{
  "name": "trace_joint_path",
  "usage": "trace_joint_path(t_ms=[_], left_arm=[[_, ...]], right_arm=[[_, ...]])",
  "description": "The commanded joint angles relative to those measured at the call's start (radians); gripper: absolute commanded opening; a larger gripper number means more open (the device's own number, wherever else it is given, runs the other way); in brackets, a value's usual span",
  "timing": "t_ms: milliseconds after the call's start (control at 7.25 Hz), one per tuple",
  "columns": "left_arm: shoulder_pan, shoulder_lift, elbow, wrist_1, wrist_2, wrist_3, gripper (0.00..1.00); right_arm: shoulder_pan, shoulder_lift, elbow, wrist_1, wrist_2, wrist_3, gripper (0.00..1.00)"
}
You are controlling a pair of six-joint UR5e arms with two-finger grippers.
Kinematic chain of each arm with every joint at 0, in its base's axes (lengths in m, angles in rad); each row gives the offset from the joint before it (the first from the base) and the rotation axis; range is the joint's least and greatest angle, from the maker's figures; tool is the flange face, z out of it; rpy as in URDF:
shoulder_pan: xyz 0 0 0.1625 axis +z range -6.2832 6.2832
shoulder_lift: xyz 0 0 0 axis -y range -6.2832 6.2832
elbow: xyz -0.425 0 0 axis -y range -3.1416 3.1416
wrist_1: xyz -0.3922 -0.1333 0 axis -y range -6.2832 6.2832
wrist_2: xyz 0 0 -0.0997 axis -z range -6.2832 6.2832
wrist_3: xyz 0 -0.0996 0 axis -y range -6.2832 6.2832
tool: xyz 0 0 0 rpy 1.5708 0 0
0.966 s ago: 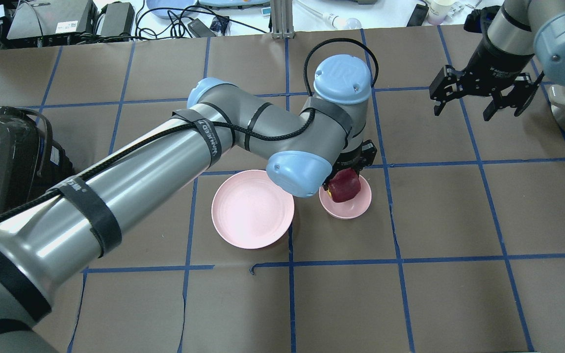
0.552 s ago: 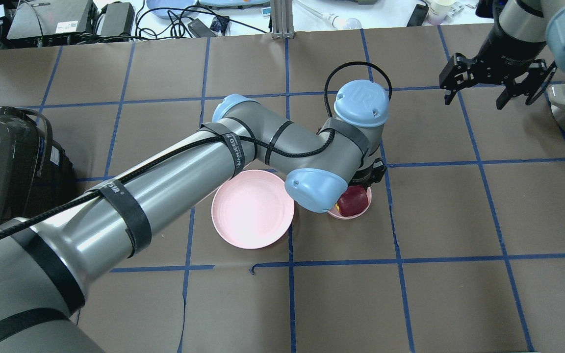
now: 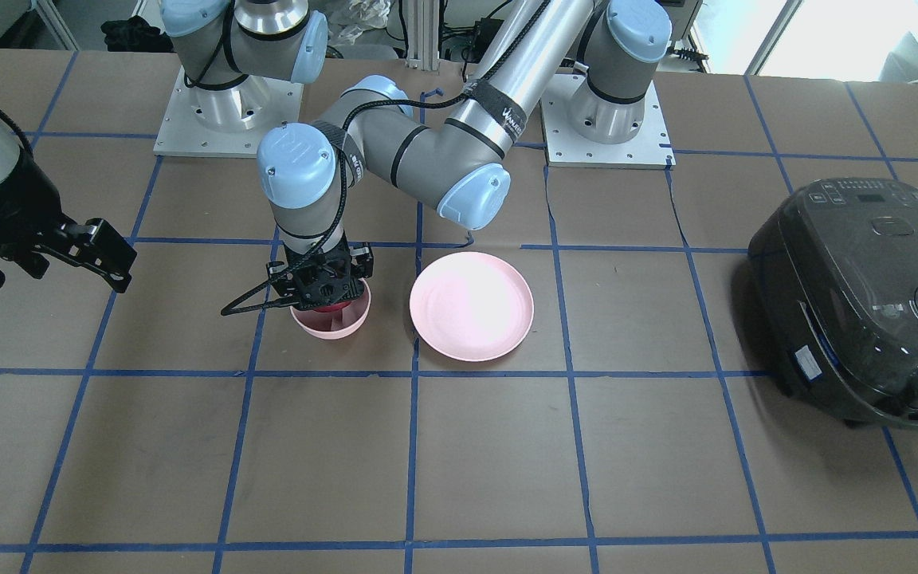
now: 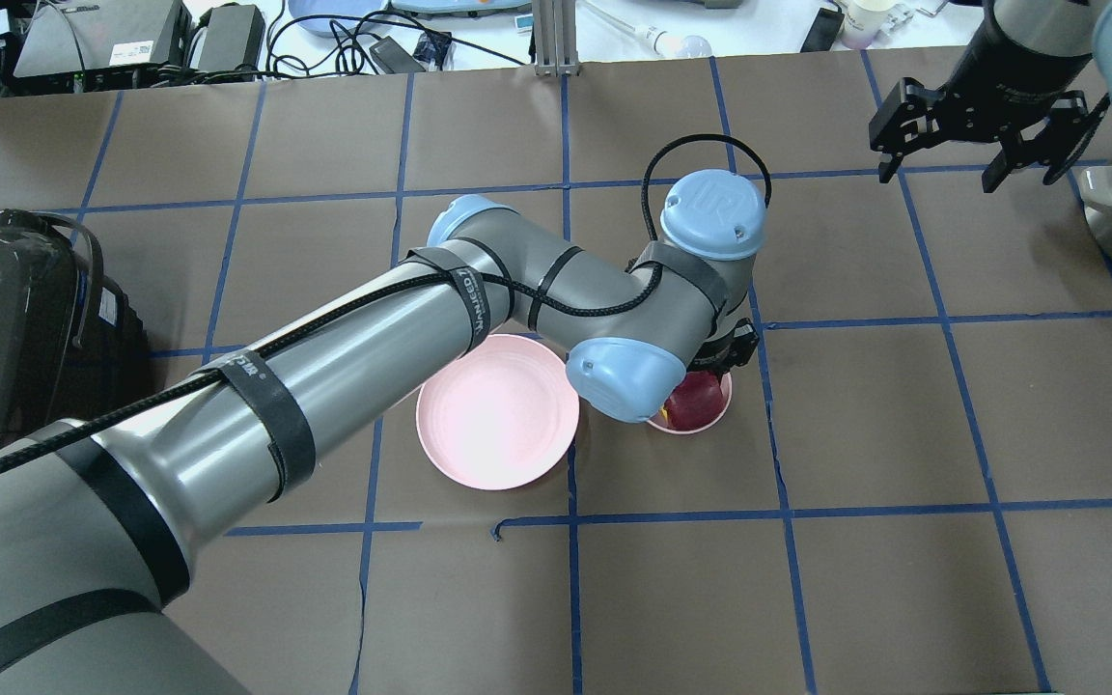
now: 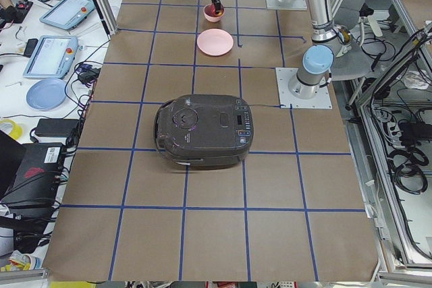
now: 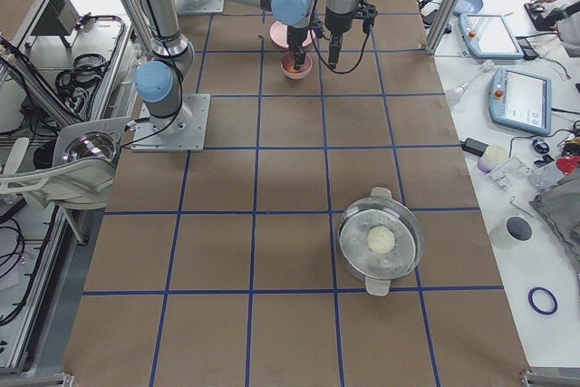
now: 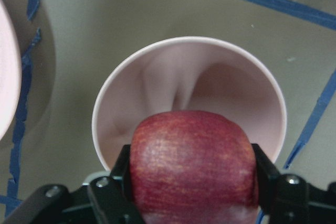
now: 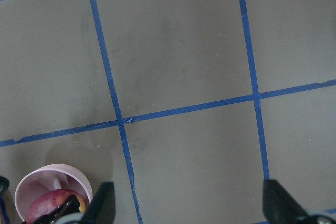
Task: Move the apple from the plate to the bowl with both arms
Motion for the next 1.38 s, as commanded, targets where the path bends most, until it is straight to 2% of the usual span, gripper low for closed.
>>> trace_joint_path(t_ms=[0,276,552,690,828,1103,1241], left_arm=[[0.0,0.003,0.007,-0.001,0.01,0.023,1.0],[0.011,0.035,0.009,-0.003,0.013,0.069,1.0],[0.081,0.109,0.009,-0.056,0.004,0.135,1.0],[0.106,0.168,0.012,-0.132,0.002,0.22,1.0],[0.119,0.234,0.01,-0.157,0.001,0.343,1.0],[0.162,0.36,0.006,-0.257,-0.001,0.493,1.0],[0.21,0.441,0.01,-0.361,-0.001,0.593,1.0]], right_arm=[[0.0,-0.03,0.002,0.014,0.001,0.002,1.0],[0.012,-0.039,-0.004,0.005,0.01,-0.001,1.0],[0.034,-0.051,-0.004,0.014,0.004,-0.005,1.0],[0.035,-0.061,-0.003,0.02,0.004,-0.001,1.0],[0.052,-0.065,-0.003,0.02,0.01,0.001,1.0],[0.135,-0.074,0.005,0.022,-0.008,0.01,1.0],[0.15,-0.085,0.01,0.023,-0.007,0.01,1.0]])
